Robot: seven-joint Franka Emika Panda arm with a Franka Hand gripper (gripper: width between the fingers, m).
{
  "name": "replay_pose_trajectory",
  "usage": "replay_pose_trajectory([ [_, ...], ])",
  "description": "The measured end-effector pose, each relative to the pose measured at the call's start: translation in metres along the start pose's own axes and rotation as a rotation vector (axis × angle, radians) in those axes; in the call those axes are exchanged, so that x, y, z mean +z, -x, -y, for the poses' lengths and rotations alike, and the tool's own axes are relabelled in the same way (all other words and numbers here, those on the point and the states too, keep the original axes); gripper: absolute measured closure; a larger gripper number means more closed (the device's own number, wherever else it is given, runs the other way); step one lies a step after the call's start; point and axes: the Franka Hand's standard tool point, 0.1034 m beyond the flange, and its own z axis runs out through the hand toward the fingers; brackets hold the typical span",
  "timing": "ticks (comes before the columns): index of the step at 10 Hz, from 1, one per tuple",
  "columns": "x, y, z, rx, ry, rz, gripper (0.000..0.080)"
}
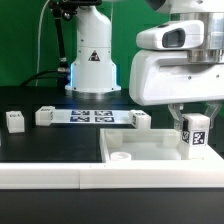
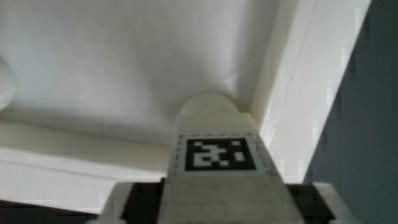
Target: Assemble one leg
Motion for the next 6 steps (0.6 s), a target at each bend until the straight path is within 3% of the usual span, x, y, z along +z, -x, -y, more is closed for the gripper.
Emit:
replay_pose_trajectory([
  [2,0.0003,0.0000,0.0003,0.081,-0.003,-0.001,0.0511],
  [6,0.0011,-0.0007,0.0012,0.529,-0.012,-0.018,0.0509],
])
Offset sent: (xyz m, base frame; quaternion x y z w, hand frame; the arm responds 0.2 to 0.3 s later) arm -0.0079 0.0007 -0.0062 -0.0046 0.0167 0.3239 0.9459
